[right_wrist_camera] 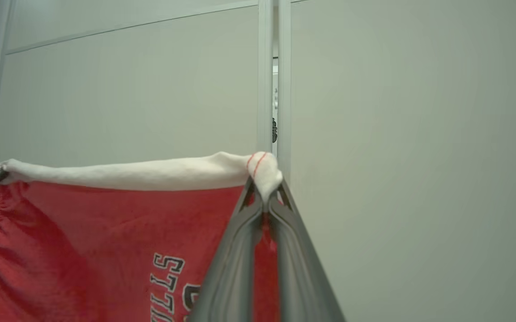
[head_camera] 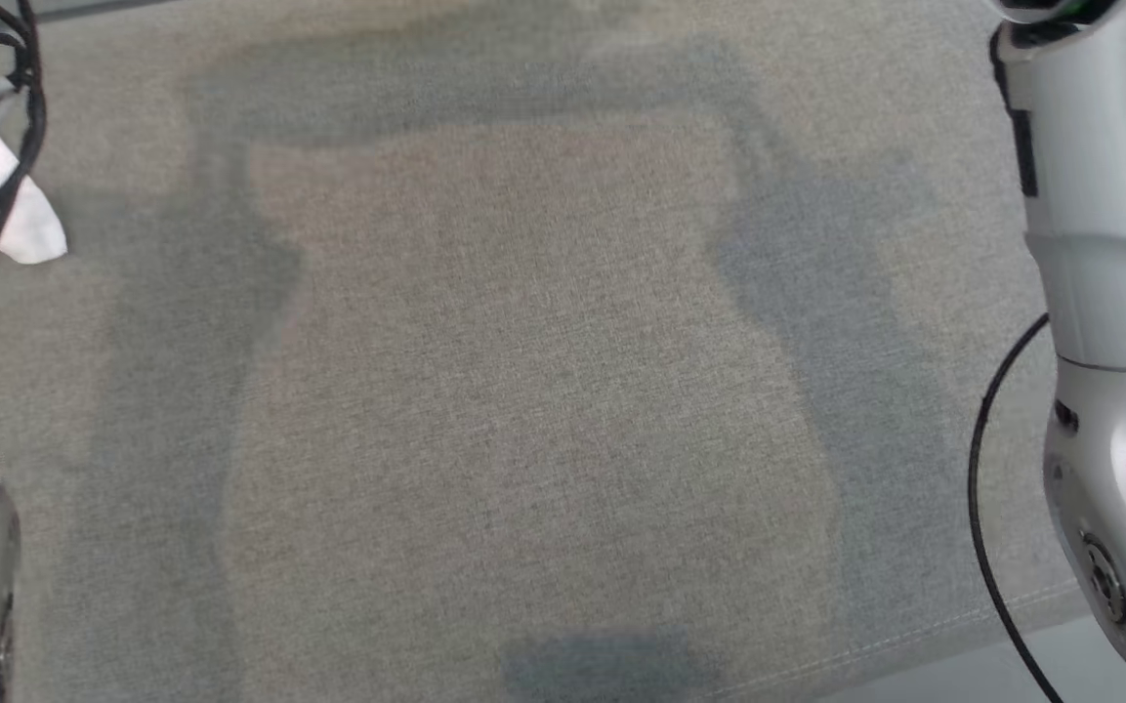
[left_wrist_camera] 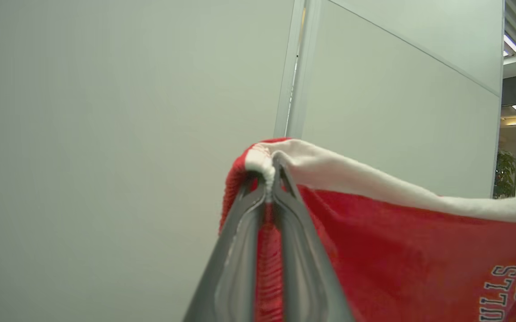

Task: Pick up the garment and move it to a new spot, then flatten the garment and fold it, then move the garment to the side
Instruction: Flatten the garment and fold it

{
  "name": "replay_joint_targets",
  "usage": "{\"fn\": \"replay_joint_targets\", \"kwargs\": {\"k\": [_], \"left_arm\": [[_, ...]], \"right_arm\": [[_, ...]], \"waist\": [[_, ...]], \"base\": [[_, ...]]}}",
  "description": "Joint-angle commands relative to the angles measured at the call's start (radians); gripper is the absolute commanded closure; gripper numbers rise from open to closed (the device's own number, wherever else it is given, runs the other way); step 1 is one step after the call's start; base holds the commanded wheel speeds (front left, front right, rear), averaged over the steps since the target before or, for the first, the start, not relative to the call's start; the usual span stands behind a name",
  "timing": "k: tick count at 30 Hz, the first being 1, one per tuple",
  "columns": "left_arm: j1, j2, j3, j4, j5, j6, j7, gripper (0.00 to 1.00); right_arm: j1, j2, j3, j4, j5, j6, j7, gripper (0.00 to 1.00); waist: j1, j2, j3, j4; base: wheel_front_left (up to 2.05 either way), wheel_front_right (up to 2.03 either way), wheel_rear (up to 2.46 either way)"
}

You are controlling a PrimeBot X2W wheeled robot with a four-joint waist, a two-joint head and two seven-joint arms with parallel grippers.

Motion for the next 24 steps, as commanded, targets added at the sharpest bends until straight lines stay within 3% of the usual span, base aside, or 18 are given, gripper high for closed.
{"fn": "replay_joint_targets", "kwargs": {"k": [1,8,16,24], "left_arm": [[-0.024,0.015,-0.002,0.037,0.013,-0.012,-0.033,1.0],[0.042,0.033,0.032,0.168,0.004,-0.046,-0.115,1.0],[0.301,-0.036,0.151,-0.109,-0.043,-0.052,-0.114,1.0],[0.616,-0.05,0.126,-0.381,-0.056,-0.052,-0.114,1.0]], "right_arm": [[-0.012,0.011,0.013,0.024,0.007,0.0,-0.009,1.0],[0.078,0.035,0.12,0.016,0.033,0.0,-0.016,1.0],[0.276,0.009,0.132,-0.119,0.058,0.0,-0.016,1.0],[0.527,-0.049,0.104,-0.288,0.086,0.0,-0.016,1.0]], "waist": [[0.0,0.0,0.148,-0.054],[0.0,0.0,0.262,-0.051],[0.0,0.0,0.246,-0.002],[0.0,0.0,0.168,0.021]], "base": [[0.0,0.0,0.0],[0.0,0.0,0.0],[0.0,0.0,0.0],[0.0,0.0,0.0]]}}
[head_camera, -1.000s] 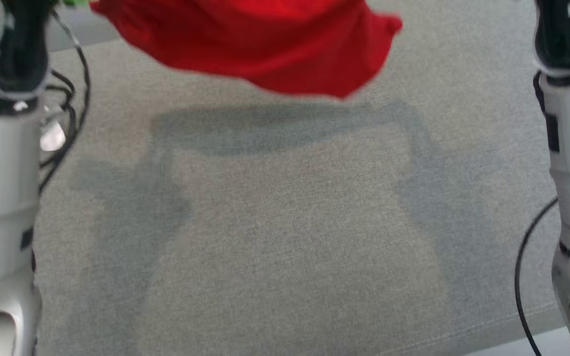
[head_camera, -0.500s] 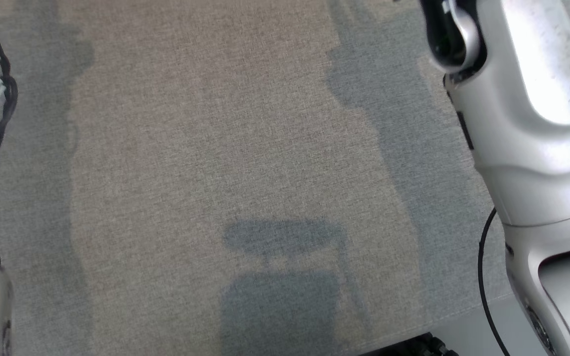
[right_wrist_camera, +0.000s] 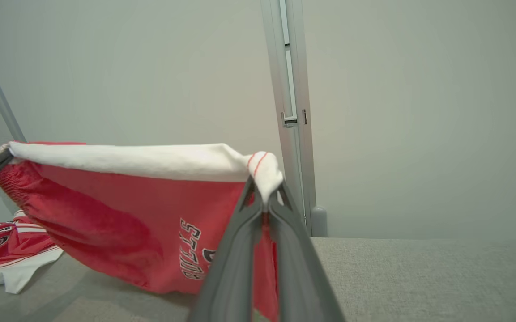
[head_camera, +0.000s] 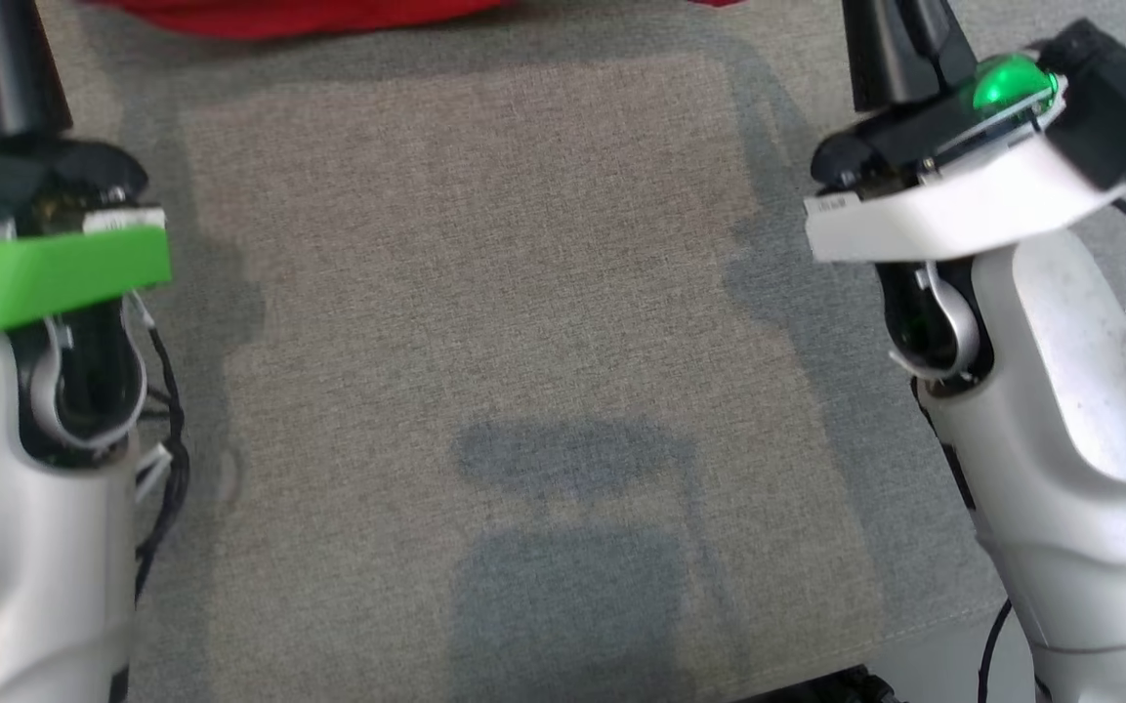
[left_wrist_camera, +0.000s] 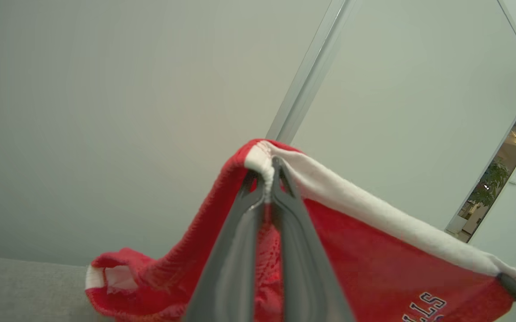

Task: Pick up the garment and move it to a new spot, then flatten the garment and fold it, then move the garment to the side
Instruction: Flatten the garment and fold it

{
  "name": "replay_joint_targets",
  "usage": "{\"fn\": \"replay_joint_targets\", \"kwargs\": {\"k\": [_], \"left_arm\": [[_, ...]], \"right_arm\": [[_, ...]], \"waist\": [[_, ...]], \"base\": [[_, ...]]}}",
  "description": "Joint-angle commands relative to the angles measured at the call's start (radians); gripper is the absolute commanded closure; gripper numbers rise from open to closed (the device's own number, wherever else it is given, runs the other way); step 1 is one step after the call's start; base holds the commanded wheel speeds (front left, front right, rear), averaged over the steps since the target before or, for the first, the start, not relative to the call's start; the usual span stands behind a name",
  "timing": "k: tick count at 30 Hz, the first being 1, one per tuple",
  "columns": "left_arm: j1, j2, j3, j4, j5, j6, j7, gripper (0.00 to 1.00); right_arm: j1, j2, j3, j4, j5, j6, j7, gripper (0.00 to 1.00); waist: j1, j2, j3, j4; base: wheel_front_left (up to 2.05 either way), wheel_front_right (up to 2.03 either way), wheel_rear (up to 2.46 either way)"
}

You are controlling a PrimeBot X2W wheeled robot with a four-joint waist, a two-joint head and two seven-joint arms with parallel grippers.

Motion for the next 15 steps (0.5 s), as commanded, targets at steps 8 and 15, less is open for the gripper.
{"fn": "replay_joint_targets", "kwargs": {"k": [8,15], "left_arm": [[0.316,-0.005,-0.025,-0.134,0.072,-0.003,-0.001,1.0],[0.52,-0.064,-0.03,-0.206,0.117,-0.003,-0.001,1.0]], "right_arm": [[0.292,-0.041,-0.067,-0.107,0.002,0.0,-0.003,1.0],[0.511,-0.058,-0.089,-0.169,-0.003,0.0,-0.003,1.0]], "waist": [[0.0,0.0,-0.174,0.039],[0.0,0.0,-0.309,0.048]], "base": [[0.0,0.0,0.0],[0.0,0.0,0.0]]}}
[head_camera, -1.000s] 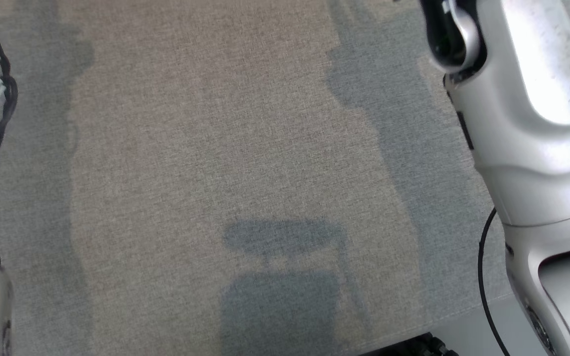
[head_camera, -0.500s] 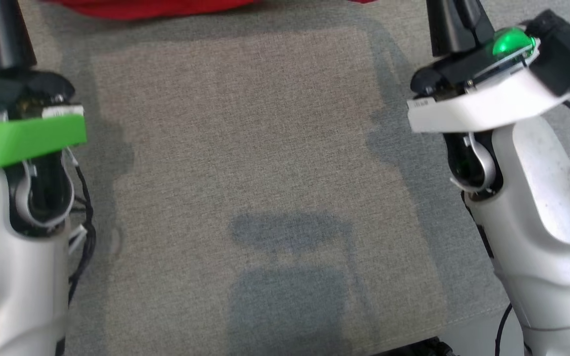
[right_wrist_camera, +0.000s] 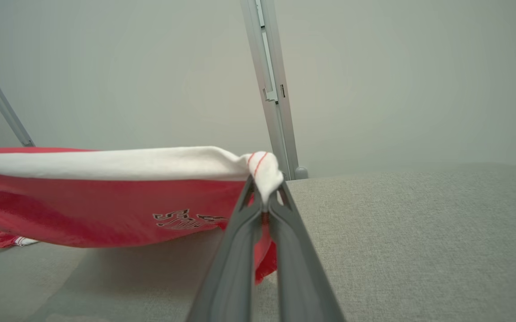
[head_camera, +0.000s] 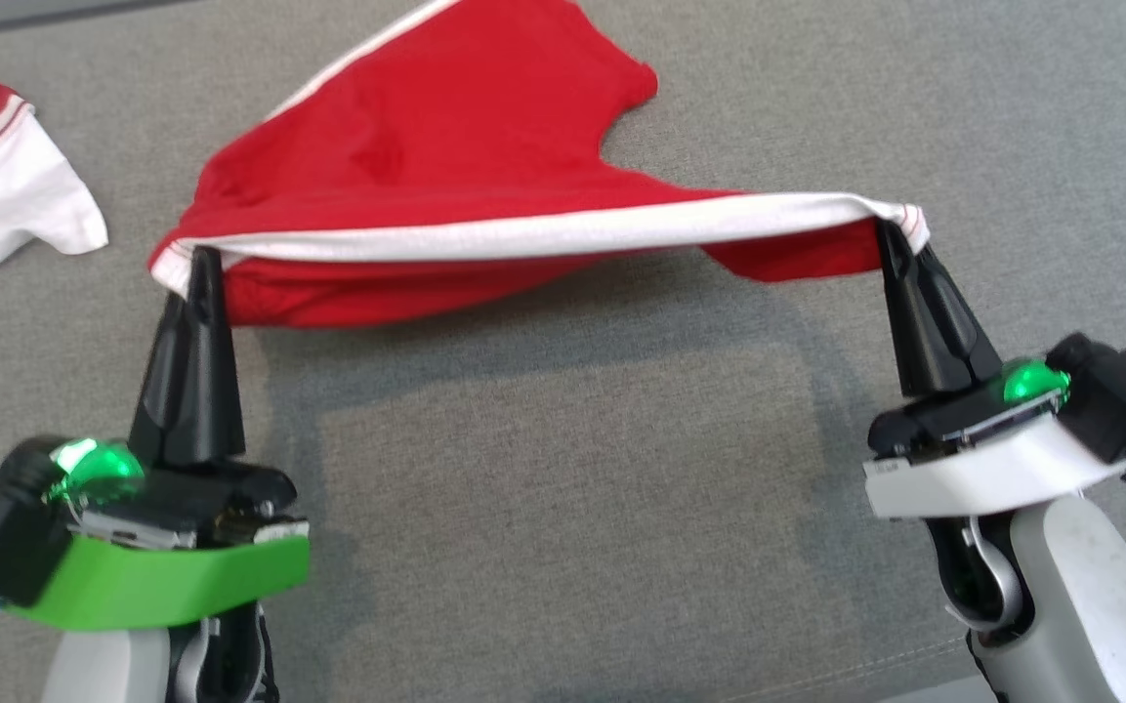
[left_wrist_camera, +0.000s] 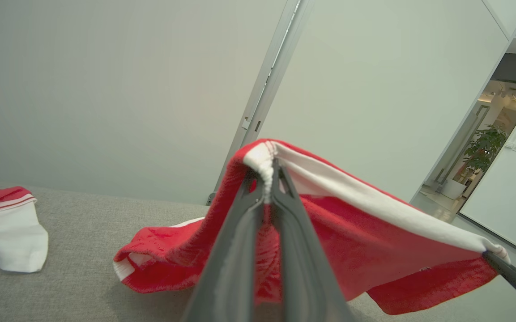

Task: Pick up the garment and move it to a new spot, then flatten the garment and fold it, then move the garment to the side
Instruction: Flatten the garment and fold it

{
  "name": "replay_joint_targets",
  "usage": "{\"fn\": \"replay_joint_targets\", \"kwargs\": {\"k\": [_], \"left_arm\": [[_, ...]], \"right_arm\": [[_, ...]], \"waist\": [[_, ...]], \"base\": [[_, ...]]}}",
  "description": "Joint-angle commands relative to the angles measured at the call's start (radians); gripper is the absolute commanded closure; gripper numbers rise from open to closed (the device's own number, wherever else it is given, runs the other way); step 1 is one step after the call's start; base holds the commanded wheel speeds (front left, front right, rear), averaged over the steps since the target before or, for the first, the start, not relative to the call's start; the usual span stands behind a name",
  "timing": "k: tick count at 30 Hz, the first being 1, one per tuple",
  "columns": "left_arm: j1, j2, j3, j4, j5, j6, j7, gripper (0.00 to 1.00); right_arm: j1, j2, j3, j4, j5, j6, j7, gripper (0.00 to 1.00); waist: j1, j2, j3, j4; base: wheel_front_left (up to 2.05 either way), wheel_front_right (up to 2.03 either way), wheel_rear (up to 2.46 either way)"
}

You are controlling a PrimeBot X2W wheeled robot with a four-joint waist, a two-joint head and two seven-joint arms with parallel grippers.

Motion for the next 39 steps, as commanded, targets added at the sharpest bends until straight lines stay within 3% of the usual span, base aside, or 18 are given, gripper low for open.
{"fn": "replay_joint_targets", "kwargs": {"k": [1,8,18,30,39], "left_arm": [[0.045,-0.01,0.001,-0.015,0.013,-0.002,-0.001,1.0],[0.228,-0.07,0.024,-0.106,0.043,-0.002,-0.001,1.0],[0.414,-0.107,0.01,-0.159,0.021,-0.002,-0.001,1.0],[0.36,-0.119,-0.009,0.014,-0.06,-0.002,-0.001,1.0],[0.209,-0.117,-0.017,0.251,-0.164,0.001,-0.001,1.0]], "right_arm": [[0.047,-0.013,-0.01,-0.015,-0.006,-0.001,-0.003,1.0],[0.222,-0.029,-0.027,-0.105,-0.012,-0.001,0.001,1.0],[0.343,-0.037,-0.041,-0.233,-0.045,-0.001,0.085,1.0],[0.261,-0.072,-0.05,-0.079,-0.025,-0.001,0.11,1.0],[0.07,-0.156,0.02,0.101,0.043,-0.002,0.166,1.0]], "waist": [[0.0,0.0,-0.112,0.019],[0.0,0.0,-0.216,0.013],[0.0,0.0,-0.243,0.022],[0.0,0.0,-0.209,0.145],[0.0,0.0,-0.168,0.232]], "base": [[0.0,0.0,0.0],[0.0,0.0,0.0],[0.0,0.0,0.0],[0.0,0.0,0.0],[0.0,0.0,0.0]]}}
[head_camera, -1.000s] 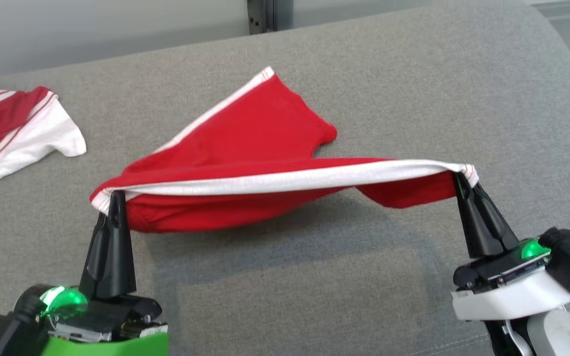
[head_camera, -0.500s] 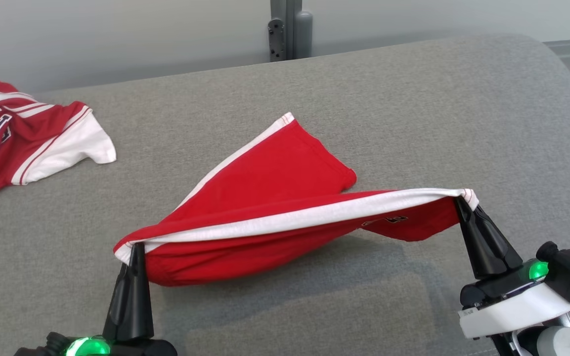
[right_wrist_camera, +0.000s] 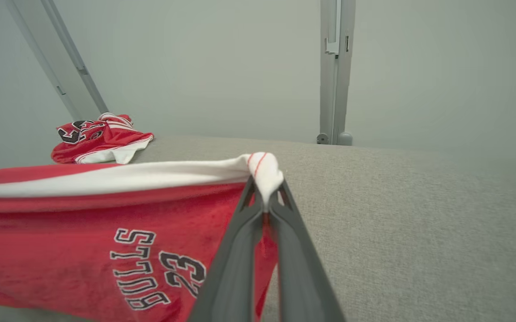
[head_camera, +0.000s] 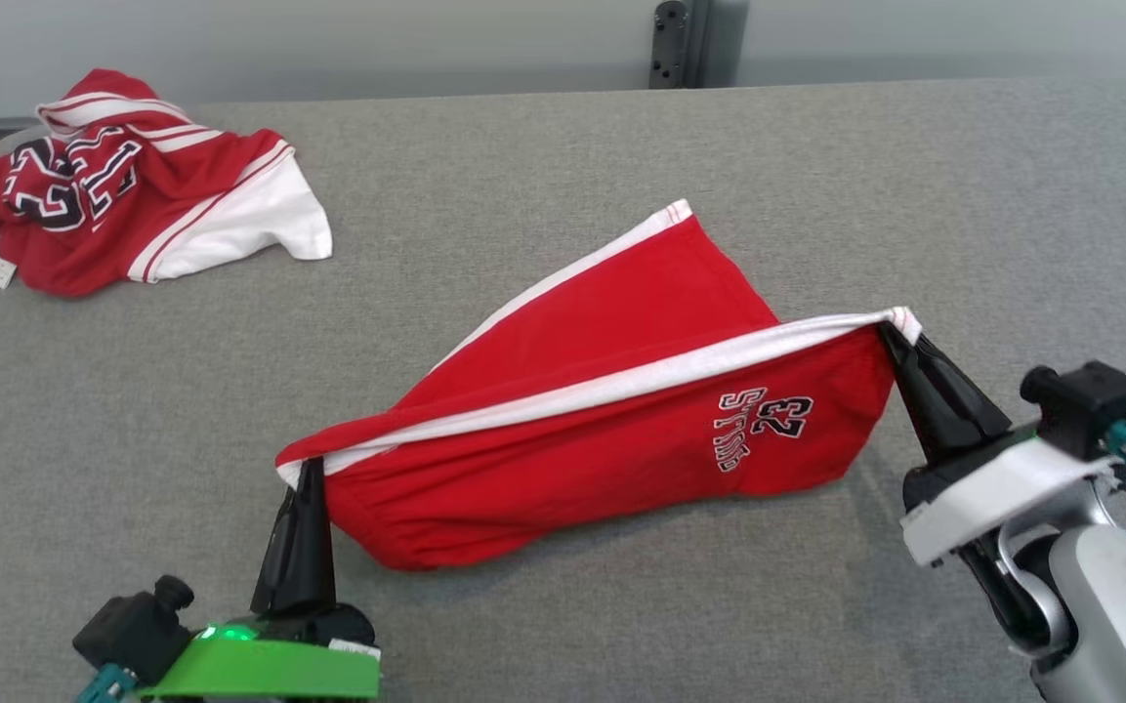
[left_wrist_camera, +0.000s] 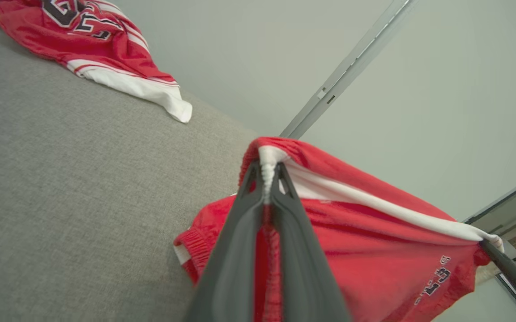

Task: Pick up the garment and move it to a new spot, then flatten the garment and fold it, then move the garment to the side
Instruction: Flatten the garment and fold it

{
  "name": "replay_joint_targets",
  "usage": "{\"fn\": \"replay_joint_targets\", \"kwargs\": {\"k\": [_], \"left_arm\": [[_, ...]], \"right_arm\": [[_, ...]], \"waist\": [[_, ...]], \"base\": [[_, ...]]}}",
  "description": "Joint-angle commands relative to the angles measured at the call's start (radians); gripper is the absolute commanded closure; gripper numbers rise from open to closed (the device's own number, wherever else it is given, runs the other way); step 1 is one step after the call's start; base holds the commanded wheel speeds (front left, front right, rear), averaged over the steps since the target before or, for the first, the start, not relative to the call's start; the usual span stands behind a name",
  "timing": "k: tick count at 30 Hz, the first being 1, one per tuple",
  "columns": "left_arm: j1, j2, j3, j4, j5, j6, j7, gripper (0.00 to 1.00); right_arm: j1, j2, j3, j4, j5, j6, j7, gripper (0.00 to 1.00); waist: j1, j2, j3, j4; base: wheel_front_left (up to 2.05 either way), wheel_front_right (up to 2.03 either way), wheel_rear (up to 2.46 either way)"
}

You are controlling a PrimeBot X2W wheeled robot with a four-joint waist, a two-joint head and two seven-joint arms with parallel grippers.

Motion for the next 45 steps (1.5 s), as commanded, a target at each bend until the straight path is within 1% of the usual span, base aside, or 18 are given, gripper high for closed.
{"fn": "replay_joint_targets", "kwargs": {"k": [1,6,12,19,25,26,31,32,33,34,35,36,37,38,41,45], "left_arm": [[-0.044,0.007,0.004,0.036,-0.016,0.005,-0.001,1.0],[-0.157,0.008,-0.054,0.198,-0.061,0.024,-0.001,1.0],[-0.274,0.007,-0.102,0.293,-0.084,0.042,-0.001,1.0],[-0.347,0.006,-0.164,0.333,-0.114,0.079,-0.001,1.0],[-0.373,0.006,-0.211,0.328,-0.137,0.109,-0.001,1.0],[-0.378,0.006,-0.231,0.325,-0.146,0.114,-0.001,1.0],[-0.384,0.006,-0.268,0.313,-0.164,0.129,-0.001,1.0],[-0.386,0.006,-0.271,0.31,-0.163,0.131,-0.001,1.0],[-0.388,0.006,-0.273,0.306,-0.16,0.132,-0.001,1.0],[-0.39,0.006,-0.275,0.3,-0.154,0.134,-0.001,0.91],[-0.39,0.006,-0.277,0.295,-0.145,0.134,-0.001,0.75],[-0.389,0.005,-0.284,0.292,-0.133,0.134,-0.001,0.64],[-0.387,0.005,-0.291,0.292,-0.116,0.135,-0.001,0.43],[-0.384,0.006,-0.292,0.288,-0.105,0.136,-0.001,0.0],[-0.367,0.005,-0.29,0.267,-0.06,0.133,-0.001,0.0],[-0.321,0.005,-0.257,0.214,0.029,0.125,-0.001,0.0]], "right_arm": [[-0.044,-0.031,0.014,0.031,0.017,-0.003,0.012,1.0],[-0.194,-0.097,0.096,0.166,0.05,-0.003,0.043,1.0],[-0.374,-0.14,0.219,0.309,0.093,-0.003,0.064,1.0],[-0.562,-0.155,0.386,0.467,0.163,-0.002,0.086,1.0],[-0.685,-0.152,0.51,0.603,0.252,-0.002,0.088,1.0],[-0.714,-0.153,0.547,0.641,0.277,-0.002,0.086,1.0],[-0.777,-0.152,0.618,0.722,0.324,-0.002,0.057,1.0],[-0.786,-0.149,0.631,0.735,0.332,-0.002,0.052,0.8],[-0.796,-0.147,0.647,0.745,0.337,-0.002,0.045,0.72],[-0.808,-0.147,0.661,0.757,0.344,-0.002,0.038,0.64],[-0.819,-0.146,0.673,0.767,0.349,-0.002,0.027,0.6],[-0.83,-0.145,0.685,0.779,0.353,-0.002,0.014,0.51],[-0.84,-0.143,0.695,0.788,0.355,-0.002,-0.006,0.0],[-0.846,-0.141,0.701,0.805,0.362,-0.002,-0.021,0.0],[-0.861,-0.129,0.717,0.837,0.38,-0.002,-0.065,0.0],[-0.866,-0.126,0.734,0.865,0.416,-0.002,-0.103,0.0]], "waist": [[0.0001,-0.0001,0.035,0.04],[0.0001,-0.0001,0.077,0.082],[0.0001,-0.0001,0.123,0.122],[0.0001,-0.0001,0.157,0.159],[0.0001,-0.0001,0.176,0.185],[0.0001,-0.0001,0.179,0.19],[0.0001,-0.0001,0.185,0.202],[0.0001,-0.0001,0.186,0.204],[0.0001,-0.0001,0.187,0.205],[0.0001,-0.0001,0.188,0.207],[0.0001,-0.0001,0.189,0.208],[0.0001,-0.0001,0.19,0.209],[0.0001,-0.0001,0.191,0.21],[0.0001,-0.0001,0.191,0.21],[0.0001,-0.0001,0.187,0.209],[0.0001,-0.0001,0.172,0.199]], "base": [[0.0,0.0,0.0],[0.0,0.0,0.0],[0.0,0.0,0.0],[0.0,0.0,0.0],[0.0,0.0,0.0],[0.0,0.0,0.0],[0.0,0.0,0.0],[0.0,0.0,0.0],[0.0,0.0,0.0],[0.0,0.0,0.0],[0.0,0.0,0.0],[0.0,0.0,0.0],[0.0,0.0,0.0],[0.0,0.0,0.0],[0.0,0.0,0.0],[0.0,0.0,0.0]]}}
